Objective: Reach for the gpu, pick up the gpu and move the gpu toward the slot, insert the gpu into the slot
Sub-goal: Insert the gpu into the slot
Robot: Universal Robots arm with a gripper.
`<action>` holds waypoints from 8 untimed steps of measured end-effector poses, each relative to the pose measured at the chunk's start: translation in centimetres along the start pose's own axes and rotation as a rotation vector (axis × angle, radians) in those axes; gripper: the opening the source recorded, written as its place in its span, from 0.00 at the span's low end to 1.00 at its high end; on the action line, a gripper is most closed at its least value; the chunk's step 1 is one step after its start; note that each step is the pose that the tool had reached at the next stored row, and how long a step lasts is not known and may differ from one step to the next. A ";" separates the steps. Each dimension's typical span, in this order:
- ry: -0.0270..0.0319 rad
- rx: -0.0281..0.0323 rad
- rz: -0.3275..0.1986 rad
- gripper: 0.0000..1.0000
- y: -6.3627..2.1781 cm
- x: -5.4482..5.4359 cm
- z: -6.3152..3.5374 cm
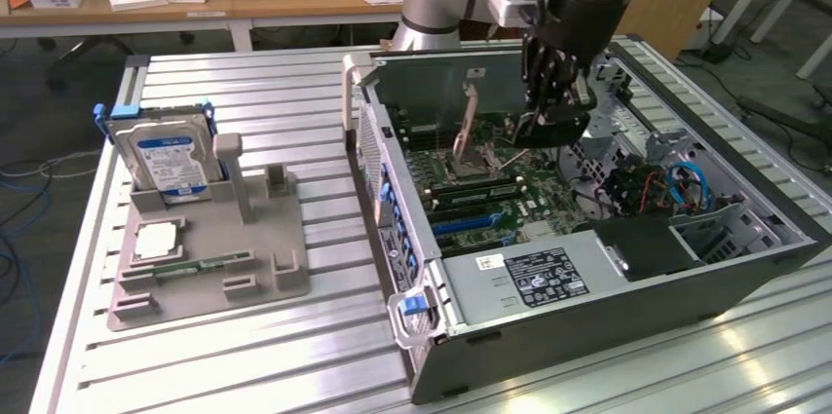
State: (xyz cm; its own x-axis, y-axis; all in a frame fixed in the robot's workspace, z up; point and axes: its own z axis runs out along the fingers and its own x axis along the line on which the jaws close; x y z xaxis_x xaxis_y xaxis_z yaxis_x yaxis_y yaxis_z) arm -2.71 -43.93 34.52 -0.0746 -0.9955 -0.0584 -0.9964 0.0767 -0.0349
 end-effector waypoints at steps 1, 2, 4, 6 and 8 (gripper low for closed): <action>-0.0003 -0.0002 -0.003 0.26 0.00 0.1 0.18; -0.0005 -0.0006 -0.008 0.26 0.01 0.1 0.36; -0.0004 -0.0074 -0.019 0.26 0.00 0.3 0.70; -0.0009 -0.0135 -0.041 0.26 0.01 0.4 0.96; -0.0017 -0.0184 -0.074 0.26 0.02 0.4 1.23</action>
State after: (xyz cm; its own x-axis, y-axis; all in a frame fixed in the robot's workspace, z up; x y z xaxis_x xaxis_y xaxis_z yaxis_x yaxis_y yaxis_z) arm -2.71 -44.23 33.28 -0.0004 -0.9983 -0.0581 -0.9998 0.0017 -0.0209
